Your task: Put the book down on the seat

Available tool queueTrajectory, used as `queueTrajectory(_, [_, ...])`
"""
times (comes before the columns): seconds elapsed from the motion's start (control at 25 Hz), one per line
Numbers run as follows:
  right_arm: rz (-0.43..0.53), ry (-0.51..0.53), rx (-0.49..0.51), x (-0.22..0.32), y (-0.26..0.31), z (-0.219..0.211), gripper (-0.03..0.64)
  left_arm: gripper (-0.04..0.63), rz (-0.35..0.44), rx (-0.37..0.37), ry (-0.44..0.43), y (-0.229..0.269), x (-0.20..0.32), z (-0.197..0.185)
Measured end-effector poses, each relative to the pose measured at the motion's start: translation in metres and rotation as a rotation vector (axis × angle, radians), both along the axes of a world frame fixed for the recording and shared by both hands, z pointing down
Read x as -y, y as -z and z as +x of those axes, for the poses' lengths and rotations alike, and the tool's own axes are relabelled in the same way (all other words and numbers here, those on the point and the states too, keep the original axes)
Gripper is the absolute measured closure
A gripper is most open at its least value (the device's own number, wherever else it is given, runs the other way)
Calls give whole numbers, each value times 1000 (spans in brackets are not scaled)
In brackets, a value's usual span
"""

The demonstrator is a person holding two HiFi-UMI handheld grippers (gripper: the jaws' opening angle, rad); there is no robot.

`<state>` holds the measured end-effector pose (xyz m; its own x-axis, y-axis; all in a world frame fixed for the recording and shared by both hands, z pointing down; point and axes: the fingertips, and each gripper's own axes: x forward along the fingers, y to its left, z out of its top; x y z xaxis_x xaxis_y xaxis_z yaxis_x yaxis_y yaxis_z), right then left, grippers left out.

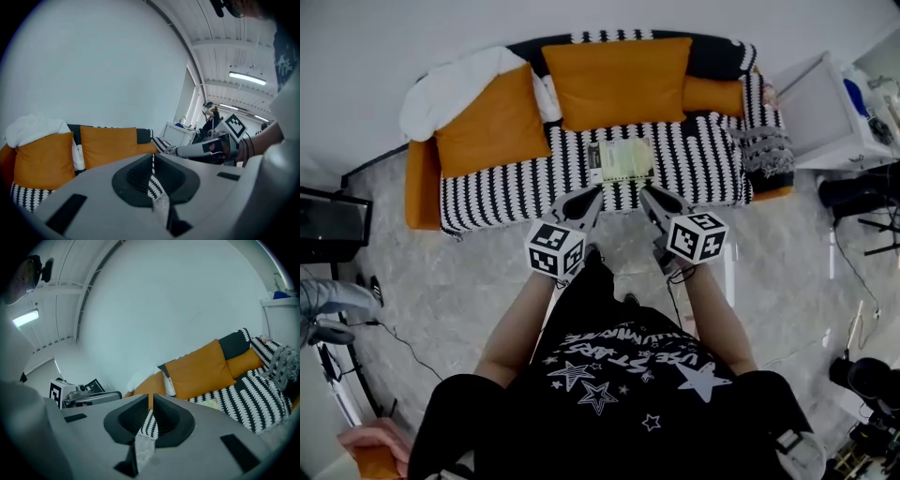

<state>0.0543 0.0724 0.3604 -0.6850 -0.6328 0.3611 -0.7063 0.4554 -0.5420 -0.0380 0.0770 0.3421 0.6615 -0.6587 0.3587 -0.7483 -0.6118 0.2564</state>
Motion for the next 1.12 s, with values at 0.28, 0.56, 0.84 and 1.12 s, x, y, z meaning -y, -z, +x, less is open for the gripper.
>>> queueTrajectory(0.28, [36,23,8,-44,12,21,571,578,38,2,30,13,-45,25])
queueTrajectory(0.56, [74,40,-2,-91,27,30,569,578,71,-7,68,26,-99,31])
queueTrajectory(0.84, [110,49,-13,-135,40,46,569,578,104,-10,103,39,-147,43])
queueTrajectory(1.12, [129,58,5,-165,47,53,571,578,119,-3,118,47,-181,51])
